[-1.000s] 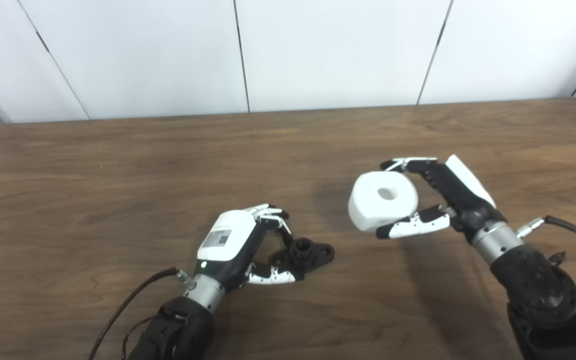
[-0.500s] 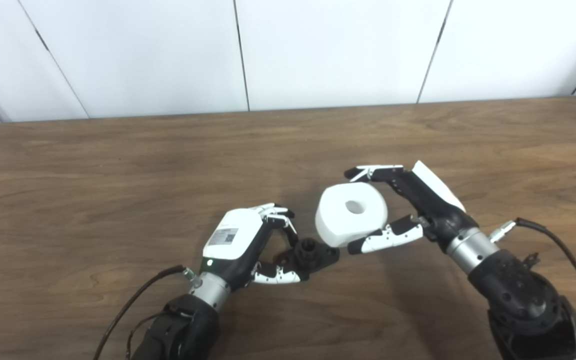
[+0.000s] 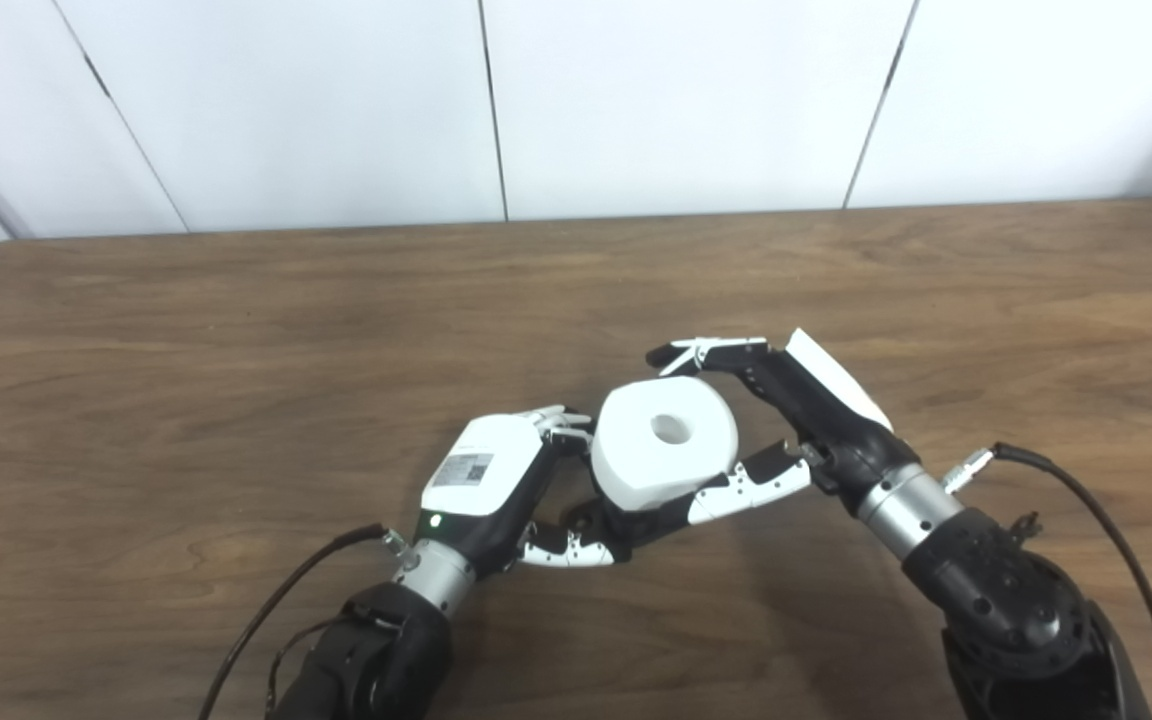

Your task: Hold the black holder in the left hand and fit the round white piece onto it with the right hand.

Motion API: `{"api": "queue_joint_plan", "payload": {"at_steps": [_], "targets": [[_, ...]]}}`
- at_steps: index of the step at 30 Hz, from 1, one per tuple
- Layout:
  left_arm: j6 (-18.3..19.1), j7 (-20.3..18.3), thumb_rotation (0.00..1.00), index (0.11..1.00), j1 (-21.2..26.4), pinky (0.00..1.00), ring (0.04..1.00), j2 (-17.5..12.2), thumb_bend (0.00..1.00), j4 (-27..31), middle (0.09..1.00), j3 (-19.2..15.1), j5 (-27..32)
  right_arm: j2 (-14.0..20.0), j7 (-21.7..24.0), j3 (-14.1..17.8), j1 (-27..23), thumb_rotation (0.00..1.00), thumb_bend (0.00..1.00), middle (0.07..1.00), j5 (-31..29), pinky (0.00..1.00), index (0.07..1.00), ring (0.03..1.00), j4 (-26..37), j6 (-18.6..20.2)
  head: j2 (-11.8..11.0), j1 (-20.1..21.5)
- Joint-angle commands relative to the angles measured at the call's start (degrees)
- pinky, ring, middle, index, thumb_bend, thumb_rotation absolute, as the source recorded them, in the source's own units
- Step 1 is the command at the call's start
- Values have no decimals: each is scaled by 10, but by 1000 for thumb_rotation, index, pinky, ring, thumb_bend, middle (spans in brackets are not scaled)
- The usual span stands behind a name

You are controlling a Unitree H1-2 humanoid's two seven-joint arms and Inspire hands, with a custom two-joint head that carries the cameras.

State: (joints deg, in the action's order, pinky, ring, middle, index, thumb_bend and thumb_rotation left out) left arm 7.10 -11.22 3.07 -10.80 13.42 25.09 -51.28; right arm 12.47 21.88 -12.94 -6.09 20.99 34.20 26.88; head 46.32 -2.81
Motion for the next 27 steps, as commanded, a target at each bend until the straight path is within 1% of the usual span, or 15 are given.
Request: {"api": "queue_joint_plan", "payload": {"at_steps": [1,6,14,21,27], "targets": [[12,-21,51,486,-2,858,872,-7,522,-17,804,6,-16,-5,-1,-1,-21,151,524,792,5,890,481,888,27,-1,1,0],[13,-23,52,486,-2,856,871,-6,522,-16,805,6,-14,-6,-2,-6,-18,150,524,796,17,876,482,892,17,-4,1,0],[17,-28,52,486,-3,864,873,-6,522,-13,807,8,-16,0,-12,-8,-9,145,523,806,25,870,482,901,-12,-24,1,2],[18,-27,52,486,-2,858,873,-6,523,-11,805,9,-15,4,-14,-15,-4,146,523,806,33,861,482,901,-22,-32,4,1],[20,-26,52,486,-3,855,870,-5,523,-10,804,9,-14,7,-15,-22,-1,146,522,806,41,860,482,904,-24,-32,5,3]]}}
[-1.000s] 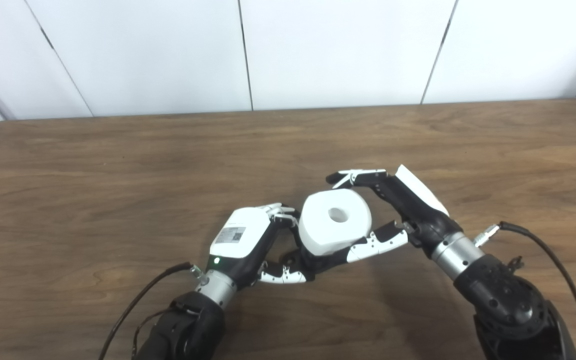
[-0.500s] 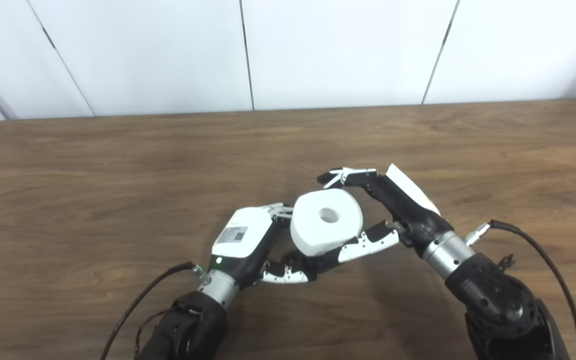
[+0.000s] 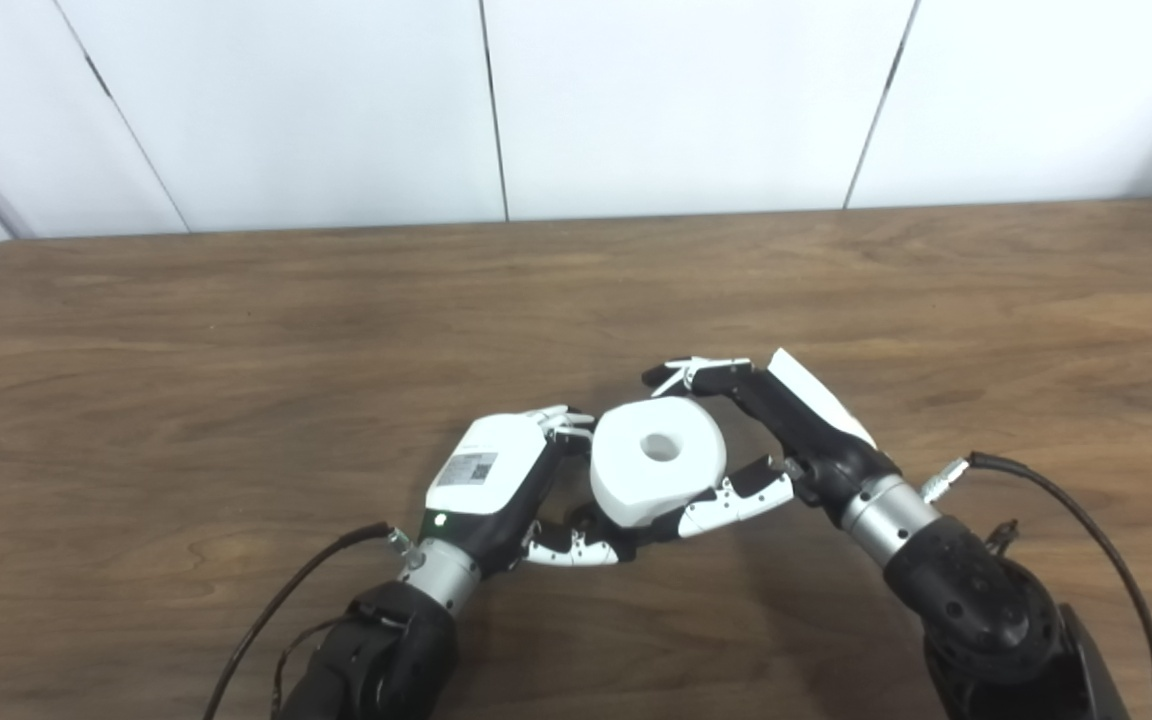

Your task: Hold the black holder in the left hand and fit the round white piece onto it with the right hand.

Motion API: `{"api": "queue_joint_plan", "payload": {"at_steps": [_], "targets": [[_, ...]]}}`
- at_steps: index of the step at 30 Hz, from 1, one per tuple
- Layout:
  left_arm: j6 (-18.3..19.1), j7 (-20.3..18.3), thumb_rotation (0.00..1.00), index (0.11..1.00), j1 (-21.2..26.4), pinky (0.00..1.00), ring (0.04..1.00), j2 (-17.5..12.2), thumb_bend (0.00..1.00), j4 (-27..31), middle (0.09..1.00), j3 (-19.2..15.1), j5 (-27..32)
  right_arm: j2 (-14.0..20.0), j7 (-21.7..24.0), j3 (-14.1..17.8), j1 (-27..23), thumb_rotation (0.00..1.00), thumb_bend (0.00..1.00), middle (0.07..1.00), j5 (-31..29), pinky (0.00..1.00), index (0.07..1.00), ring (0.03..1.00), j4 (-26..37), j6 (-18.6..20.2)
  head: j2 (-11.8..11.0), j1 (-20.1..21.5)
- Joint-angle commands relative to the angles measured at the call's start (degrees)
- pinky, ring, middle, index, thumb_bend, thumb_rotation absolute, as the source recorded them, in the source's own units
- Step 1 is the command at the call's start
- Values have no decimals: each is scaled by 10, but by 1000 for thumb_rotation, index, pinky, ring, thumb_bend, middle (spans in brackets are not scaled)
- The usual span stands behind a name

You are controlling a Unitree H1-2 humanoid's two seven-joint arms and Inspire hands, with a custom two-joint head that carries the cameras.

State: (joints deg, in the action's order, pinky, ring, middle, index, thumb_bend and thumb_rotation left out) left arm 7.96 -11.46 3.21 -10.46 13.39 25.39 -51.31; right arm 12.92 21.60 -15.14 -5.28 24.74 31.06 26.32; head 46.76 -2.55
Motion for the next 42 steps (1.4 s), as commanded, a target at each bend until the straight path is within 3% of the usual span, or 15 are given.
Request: {"api": "queue_joint_plan", "payload": {"at_steps": [1,18,42], "targets": [[11,-24,52,486,-4,855,870,-8,523,-10,804,6,-14,2,-13,-1,-9,146,522,807,5,865,482,906,7,-26,0,0],[13,-26,52,486,-2,858,870,-8,522,-9,807,9,-15,-13,-27,-10,4,140,524,807,11,852,482,903,-7,-45,1,5],[19,-32,51,486,-5,853,867,-1,522,3,805,12,-18,-5,-45,-6,20,140,522,808,7,840,483,900,-43,-89,10,-2]]}}
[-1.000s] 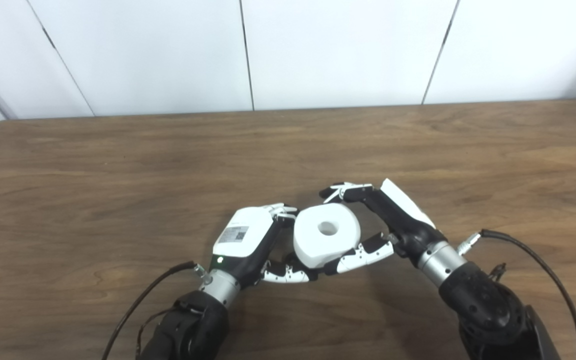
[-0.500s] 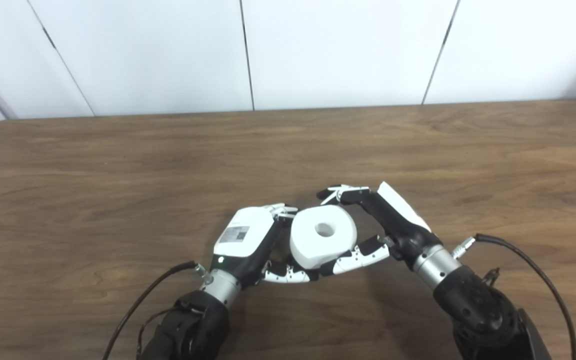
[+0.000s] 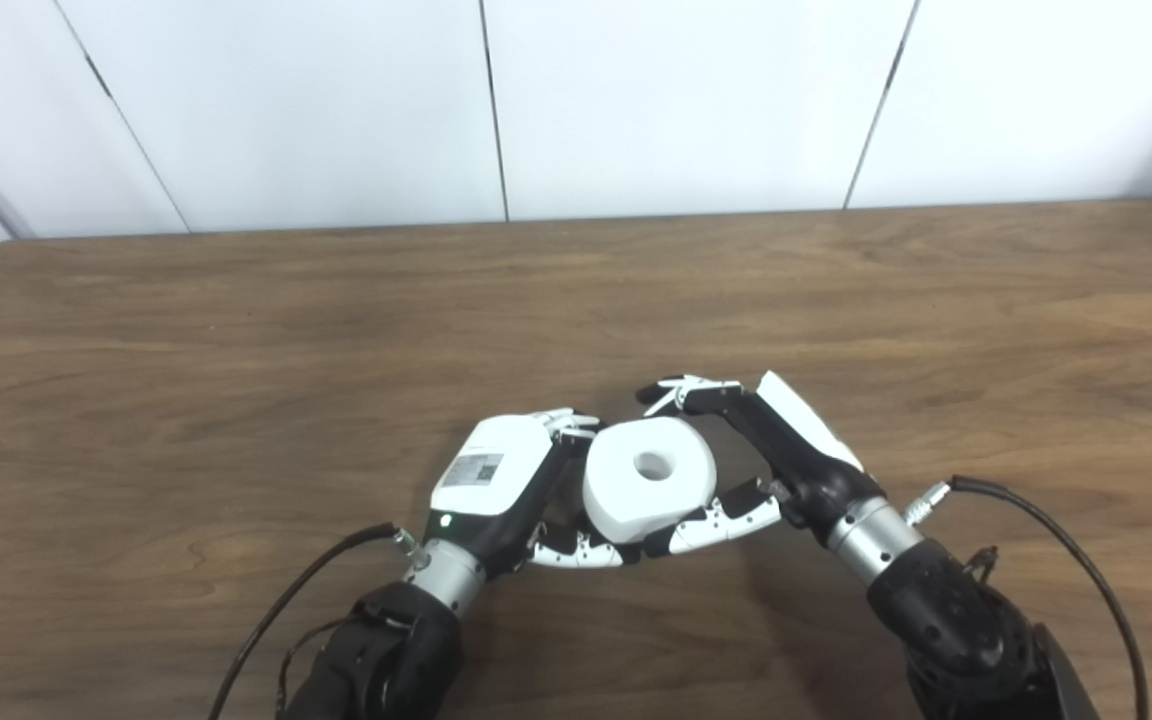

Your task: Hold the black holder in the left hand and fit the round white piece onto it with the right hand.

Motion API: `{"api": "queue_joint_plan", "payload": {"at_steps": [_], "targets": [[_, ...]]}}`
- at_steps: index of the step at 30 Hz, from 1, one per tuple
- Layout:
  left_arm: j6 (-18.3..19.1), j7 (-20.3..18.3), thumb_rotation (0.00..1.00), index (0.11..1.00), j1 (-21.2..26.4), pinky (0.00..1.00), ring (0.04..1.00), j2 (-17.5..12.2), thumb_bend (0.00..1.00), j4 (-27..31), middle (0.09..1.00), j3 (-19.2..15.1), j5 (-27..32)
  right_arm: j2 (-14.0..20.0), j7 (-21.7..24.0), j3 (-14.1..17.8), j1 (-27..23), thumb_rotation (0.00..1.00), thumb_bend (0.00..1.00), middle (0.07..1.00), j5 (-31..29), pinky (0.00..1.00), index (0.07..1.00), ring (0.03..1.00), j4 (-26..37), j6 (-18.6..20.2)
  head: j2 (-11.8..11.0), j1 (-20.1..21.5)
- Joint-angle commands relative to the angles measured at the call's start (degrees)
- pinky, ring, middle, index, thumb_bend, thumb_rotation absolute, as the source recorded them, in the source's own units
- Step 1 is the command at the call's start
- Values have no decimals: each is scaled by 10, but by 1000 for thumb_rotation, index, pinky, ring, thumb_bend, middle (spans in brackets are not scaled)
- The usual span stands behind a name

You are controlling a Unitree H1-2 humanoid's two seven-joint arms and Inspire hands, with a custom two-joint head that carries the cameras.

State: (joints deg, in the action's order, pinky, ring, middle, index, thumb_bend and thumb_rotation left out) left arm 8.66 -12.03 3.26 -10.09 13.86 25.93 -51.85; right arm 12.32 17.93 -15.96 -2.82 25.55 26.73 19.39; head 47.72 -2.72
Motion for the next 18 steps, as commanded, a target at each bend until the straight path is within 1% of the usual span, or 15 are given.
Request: {"api": "queue_joint_plan", "payload": {"at_steps": [1,18], "targets": [[13,-27,51,486,-5,853,867,-5,522,-1,805,7,-13,1,-8,2,-4,140,522,808,-1,840,483,900,1,-19,1,0],[20,-31,51,486,-4,852,870,-2,522,3,807,10,-13,-3,-9,-7,-3,141,523,810,8,827,483,894,-8,-23,3,-2]]}}
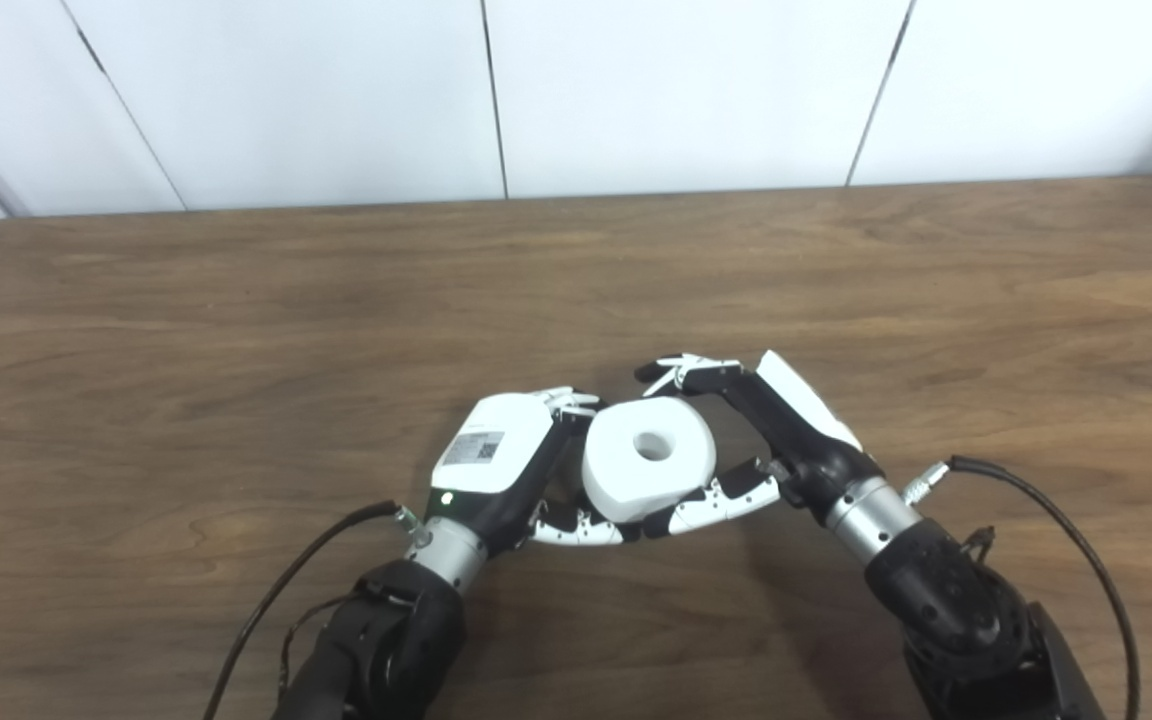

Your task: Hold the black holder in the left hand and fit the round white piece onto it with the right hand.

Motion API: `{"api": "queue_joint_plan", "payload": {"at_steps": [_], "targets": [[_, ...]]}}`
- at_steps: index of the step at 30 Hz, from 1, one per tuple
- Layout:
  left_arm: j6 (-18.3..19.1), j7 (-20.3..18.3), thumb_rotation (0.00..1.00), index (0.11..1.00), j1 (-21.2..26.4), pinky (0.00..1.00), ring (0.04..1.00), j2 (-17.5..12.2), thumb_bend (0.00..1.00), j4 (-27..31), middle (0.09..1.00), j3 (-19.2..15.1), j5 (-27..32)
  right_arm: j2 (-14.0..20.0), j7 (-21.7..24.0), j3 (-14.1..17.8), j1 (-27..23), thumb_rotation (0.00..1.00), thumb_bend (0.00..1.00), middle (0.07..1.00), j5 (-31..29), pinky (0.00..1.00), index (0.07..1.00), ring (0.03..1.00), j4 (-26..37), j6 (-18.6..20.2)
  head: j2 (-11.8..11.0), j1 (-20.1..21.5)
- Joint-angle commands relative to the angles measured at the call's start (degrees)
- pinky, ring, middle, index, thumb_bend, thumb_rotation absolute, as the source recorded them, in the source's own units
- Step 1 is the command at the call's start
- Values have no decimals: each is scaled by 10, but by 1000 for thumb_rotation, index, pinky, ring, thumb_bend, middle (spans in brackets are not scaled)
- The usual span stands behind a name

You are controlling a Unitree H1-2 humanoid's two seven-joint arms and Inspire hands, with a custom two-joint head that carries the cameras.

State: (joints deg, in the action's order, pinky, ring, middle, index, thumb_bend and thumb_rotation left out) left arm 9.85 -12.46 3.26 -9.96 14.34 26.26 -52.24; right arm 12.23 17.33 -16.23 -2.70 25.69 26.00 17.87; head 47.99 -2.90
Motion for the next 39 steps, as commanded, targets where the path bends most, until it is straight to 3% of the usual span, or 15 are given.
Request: {"api": "queue_joint_plan", "payload": {"at_steps": [1,39], "targets": [[10,-28,51,486,-4,855,872,-3,522,-1,808,7,-9,-3,-3,-5,-4,141,523,810,7,827,483,894,-2,-8,0,-1],[8,-19,51,486,-2,855,870,-5,522,-8,805,12,-8,-10,-10,-21,-6,140,523,809,3,847,483,901,-16,-14,-4,4]]}}
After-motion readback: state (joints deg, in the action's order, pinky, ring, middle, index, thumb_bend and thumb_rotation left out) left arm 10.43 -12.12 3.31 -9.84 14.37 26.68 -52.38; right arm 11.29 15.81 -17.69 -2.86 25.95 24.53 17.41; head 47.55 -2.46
